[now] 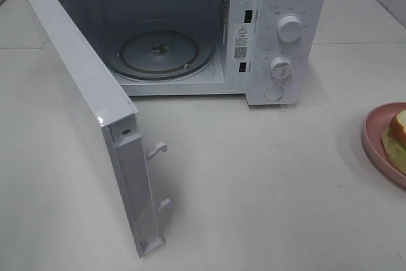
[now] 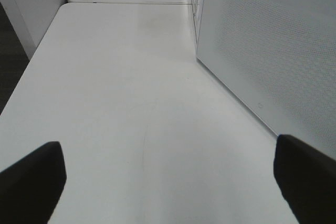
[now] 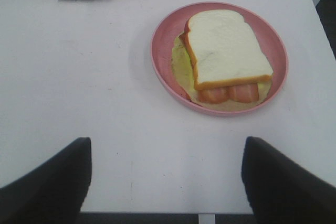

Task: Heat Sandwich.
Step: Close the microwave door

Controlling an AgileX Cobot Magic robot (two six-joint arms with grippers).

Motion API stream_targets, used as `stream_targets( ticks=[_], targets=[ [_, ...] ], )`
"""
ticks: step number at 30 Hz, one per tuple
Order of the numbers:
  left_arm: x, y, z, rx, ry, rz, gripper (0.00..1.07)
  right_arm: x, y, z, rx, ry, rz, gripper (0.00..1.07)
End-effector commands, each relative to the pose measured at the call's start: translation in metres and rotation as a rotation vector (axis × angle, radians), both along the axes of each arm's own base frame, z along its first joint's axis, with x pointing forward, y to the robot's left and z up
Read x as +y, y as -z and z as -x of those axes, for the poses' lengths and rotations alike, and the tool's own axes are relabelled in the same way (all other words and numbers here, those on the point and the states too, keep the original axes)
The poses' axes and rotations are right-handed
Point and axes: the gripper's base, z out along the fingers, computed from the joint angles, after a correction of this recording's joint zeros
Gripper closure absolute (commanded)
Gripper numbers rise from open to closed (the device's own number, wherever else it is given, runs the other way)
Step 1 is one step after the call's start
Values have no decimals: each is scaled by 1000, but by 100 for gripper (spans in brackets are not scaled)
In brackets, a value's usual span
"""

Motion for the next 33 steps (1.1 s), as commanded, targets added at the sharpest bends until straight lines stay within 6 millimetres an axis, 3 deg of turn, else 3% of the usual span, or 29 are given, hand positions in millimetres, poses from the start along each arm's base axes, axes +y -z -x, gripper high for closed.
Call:
stream_targets(
  ticks=[1,9,33],
  targets=[
    [0,1,4,-27,-5,-3,3,1,2,4,-53,-17,3,31],
    [0,1,4,-27,-5,-3,3,-2,2,28,-209,-28,-5,31],
    [0,1,4,-27,-4,-3,3,-2,2,28,-207,-20,-2,31]
  ],
)
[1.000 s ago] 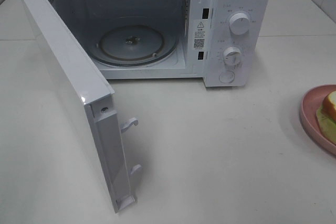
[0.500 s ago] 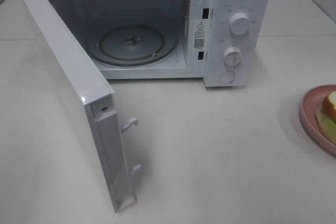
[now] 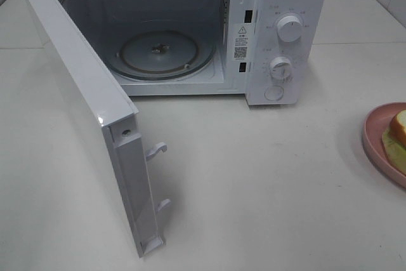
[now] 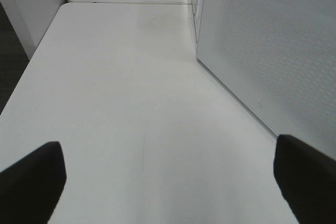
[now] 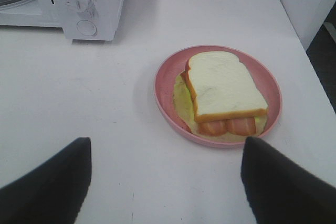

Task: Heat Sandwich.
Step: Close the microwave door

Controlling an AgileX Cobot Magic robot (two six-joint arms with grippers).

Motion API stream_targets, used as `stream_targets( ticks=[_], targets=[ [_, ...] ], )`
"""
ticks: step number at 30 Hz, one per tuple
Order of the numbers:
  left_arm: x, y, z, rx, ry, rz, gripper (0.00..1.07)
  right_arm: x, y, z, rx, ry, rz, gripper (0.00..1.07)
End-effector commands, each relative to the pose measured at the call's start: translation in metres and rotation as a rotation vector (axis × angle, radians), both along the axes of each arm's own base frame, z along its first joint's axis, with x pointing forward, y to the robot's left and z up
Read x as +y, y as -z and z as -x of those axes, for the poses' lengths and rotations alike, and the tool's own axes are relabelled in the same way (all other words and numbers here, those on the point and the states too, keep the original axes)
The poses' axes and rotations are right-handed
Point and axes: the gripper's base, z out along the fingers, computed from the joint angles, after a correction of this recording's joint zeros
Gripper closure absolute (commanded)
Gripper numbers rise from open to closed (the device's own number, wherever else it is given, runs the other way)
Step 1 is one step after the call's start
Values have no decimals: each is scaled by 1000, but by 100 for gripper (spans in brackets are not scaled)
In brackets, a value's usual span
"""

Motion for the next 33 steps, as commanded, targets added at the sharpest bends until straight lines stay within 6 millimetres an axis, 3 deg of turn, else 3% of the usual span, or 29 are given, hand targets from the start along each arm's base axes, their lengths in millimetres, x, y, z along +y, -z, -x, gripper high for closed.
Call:
stream_targets(
  ticks=[1,33],
  targets=[
    [0,1,4,-27,-4,-3,3,0,1,3,-27,4,0,31],
    [-3,0,2,-22,10,31,3,0,1,3,-27,4,0,31]
  ],
)
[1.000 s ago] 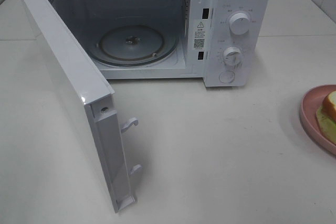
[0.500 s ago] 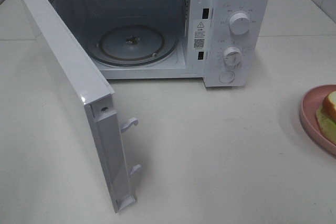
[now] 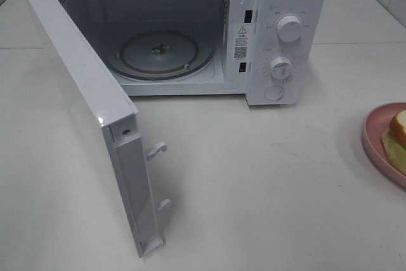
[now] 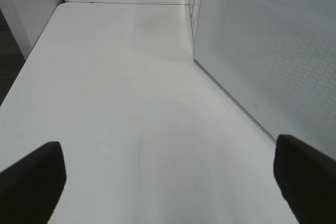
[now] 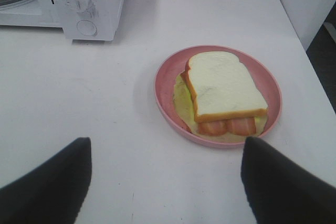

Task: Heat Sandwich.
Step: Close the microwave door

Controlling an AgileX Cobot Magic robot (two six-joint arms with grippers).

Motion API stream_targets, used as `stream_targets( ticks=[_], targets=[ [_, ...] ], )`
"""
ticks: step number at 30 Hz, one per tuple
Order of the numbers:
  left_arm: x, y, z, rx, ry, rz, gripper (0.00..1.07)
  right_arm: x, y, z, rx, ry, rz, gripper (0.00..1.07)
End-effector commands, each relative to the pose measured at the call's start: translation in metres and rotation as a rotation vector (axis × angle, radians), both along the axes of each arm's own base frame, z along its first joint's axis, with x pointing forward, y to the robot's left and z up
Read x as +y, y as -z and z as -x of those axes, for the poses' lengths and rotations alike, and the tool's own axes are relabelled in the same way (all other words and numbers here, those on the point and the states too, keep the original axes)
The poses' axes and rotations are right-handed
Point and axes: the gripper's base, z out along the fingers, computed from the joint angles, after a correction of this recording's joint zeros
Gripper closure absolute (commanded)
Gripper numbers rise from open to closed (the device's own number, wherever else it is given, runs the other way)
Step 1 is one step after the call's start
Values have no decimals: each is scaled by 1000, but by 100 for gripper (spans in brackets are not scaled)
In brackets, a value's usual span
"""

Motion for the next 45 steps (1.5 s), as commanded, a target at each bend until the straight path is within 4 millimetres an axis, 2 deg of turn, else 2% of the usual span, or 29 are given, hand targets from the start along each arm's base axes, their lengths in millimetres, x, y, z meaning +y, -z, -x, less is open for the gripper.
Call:
stream_targets(
  ticks=[1,9,13,14,17,18,20,22,23,24,27,28,31,38,45],
  targets=[
    [-2,-1,0,-16,6,27,3,0,1,3,-27,4,0,31],
    [0,-17,-10,4,4,12,4,0,1,3,-27,4,0,31],
    [3,-22,-28,23,-8,16,15,0,1,3,-27,4,0,31],
    [3,-22,-28,23,-8,16,15,0,1,3,-27,4,0,31],
    [5,-24,-43,35,-18,27,33,0,1,3,-27,4,0,31],
    [6,-25,-51,40,-23,29,44,0,1,3,-27,4,0,31],
    [6,-25,-54,46,-25,30,48,0,1,3,-27,4,0,31],
    [8,-27,-62,34,-32,32,57,0,1,3,-27,4,0,31],
    [9,-25,-70,14,-42,33,69,0,1,3,-27,4,0,31],
    [9,-25,-70,14,-42,33,69,0,1,3,-27,4,0,31],
    [12,-15,-82,-5,-58,36,90,0,1,3,-27,4,0,31],
    [13,-7,-89,-8,-68,44,102,0,1,3,-27,4,0,31],
    [14,2,-96,-17,-80,52,106,0,1,3,-27,4,0,31],
    [21,28,-119,-77,-122,22,106,0,1,3,-27,4,0,31],
    [27,40,-134,-146,-150,-27,106,0,1,3,-27,4,0,31]
  ],
)
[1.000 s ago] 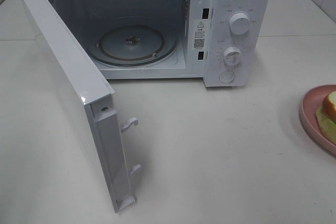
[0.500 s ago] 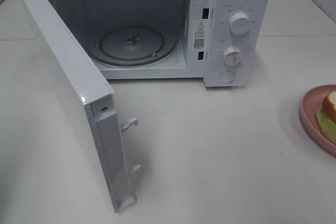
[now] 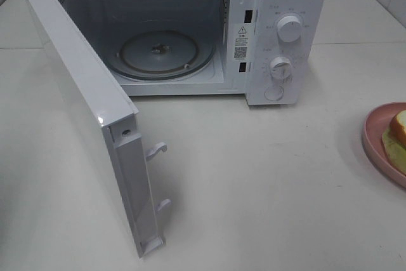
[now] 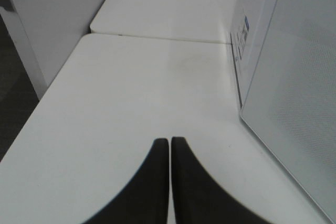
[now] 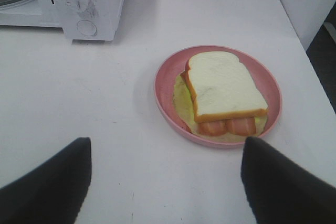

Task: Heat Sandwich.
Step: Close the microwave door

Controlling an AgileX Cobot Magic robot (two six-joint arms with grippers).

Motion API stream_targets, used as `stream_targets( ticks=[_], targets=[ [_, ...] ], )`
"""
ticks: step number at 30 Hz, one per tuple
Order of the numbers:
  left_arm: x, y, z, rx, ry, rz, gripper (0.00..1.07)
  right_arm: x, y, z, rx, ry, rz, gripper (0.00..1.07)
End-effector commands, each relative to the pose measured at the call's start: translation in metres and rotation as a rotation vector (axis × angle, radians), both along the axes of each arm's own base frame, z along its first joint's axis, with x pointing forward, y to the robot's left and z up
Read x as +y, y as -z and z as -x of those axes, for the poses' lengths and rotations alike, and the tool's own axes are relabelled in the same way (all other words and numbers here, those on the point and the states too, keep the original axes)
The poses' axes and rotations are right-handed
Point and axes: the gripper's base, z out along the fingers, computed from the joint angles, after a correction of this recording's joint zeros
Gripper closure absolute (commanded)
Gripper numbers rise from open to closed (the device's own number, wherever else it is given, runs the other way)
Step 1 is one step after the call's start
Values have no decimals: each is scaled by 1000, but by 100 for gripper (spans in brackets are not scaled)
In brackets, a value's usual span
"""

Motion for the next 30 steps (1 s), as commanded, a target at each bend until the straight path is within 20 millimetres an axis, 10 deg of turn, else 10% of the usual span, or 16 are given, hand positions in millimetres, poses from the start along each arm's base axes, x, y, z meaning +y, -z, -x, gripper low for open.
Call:
stream_targets(
  ticks=[1,14,30],
  targets=[
    [4,3,-8,-81,-29,-26,106,0,1,3,-27,4,0,31],
    [4,17,-47,-152,17,-80,106,0,1,3,-27,4,0,31],
    [-47,47,-99,-116,328,-53,106,0,1,3,-27,4,0,31]
  ],
)
